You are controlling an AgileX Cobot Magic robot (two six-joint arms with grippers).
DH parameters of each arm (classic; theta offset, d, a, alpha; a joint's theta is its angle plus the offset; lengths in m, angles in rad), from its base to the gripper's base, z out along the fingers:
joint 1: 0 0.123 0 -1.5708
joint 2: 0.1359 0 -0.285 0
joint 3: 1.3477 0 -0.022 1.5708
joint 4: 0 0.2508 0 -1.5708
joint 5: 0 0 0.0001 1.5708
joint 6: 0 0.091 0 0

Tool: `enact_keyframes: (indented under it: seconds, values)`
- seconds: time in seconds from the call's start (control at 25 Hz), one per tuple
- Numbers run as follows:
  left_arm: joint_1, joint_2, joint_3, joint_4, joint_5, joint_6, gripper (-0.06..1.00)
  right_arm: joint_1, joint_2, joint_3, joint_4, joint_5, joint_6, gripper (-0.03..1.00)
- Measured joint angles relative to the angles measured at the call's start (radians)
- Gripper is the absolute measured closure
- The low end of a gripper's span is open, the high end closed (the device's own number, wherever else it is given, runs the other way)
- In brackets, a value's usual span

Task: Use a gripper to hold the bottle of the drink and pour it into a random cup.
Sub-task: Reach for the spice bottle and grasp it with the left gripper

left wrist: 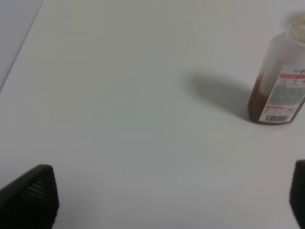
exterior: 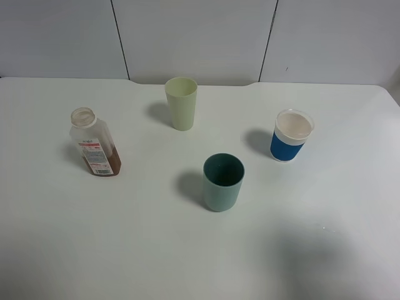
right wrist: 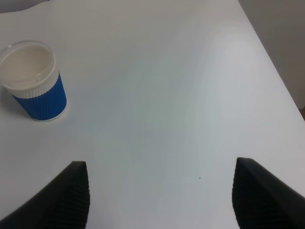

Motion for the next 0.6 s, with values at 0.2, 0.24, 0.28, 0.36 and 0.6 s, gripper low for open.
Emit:
enact_keyframes:
  seconds: [0.2, 0.24, 0.28, 0.36, 0.6]
  values:
    - [0.000, 0.000, 0.000, 0.000, 0.000, 0.000, -0.03, 0.000, 0.000, 0.000, 0.000, 0.000, 0.000, 0.33]
    - [0.000, 0.000, 0.000, 0.001, 0.000, 0.000, -0.03, 0.000, 0.000, 0.000, 0.000, 0.000, 0.000, 0.33]
    - [0.000, 0.000, 0.000, 0.001, 0.000, -0.008, -0.03, 0.000, 0.000, 0.000, 0.000, 0.000, 0.000, 0.33]
    - [0.000, 0.000, 0.000, 0.004, 0.000, -0.008, -0.03, 0.000, 0.000, 0.000, 0.000, 0.000, 0.000, 0.33]
    - [0.000, 0.000, 0.000, 0.007, 0.000, -0.008, -0.03, 0.000, 0.000, 0.000, 0.000, 0.000, 0.000, 0.33]
